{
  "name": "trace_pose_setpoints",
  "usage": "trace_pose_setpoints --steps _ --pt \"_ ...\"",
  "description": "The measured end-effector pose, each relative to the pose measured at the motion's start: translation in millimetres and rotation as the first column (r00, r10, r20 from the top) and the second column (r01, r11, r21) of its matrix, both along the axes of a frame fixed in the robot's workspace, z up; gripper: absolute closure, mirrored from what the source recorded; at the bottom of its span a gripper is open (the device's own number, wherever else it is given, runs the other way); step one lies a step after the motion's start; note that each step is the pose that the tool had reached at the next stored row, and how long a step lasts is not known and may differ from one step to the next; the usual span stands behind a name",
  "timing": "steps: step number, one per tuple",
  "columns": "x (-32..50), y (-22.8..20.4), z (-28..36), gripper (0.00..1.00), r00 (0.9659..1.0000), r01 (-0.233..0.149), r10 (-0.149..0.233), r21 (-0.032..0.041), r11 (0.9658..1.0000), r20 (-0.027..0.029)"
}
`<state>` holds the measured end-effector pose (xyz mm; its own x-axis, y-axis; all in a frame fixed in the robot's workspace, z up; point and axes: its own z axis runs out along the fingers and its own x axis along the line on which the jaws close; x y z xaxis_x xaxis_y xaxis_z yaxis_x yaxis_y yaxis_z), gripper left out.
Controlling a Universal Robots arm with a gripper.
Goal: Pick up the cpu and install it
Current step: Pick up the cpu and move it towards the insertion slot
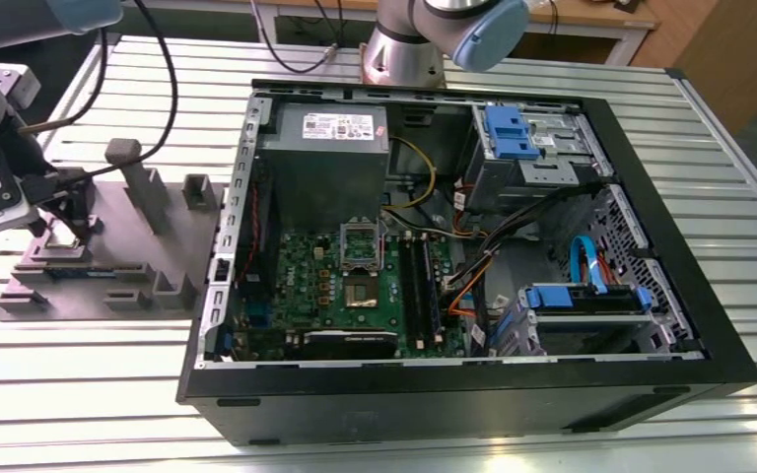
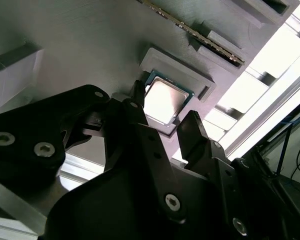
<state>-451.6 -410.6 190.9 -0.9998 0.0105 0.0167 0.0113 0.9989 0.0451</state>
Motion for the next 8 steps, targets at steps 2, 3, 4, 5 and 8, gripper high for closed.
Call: trace_pose_setpoints --steps 2,3,4,5,8 --pt "0.0 0.0 -1.7 0.47 1.0 0.001 -0.001 0.0 1.0 0.0002" --pt "0.0 0.0 -2.5 0.47 1.0 0.001 -0.001 0.0 1.0 0.0003" --pt "0.0 0.0 -3.3 0.47 1.0 0.002 -0.002 0.0 1.0 0.0004" --pt "0.0 0.0 -4.1 0.47 1.0 0.002 -0.002 -0.0001 1.0 0.0005" --pt "-0.1 0.0 -6.5 0.47 1.0 0.003 -0.003 0.0 1.0 0.001"
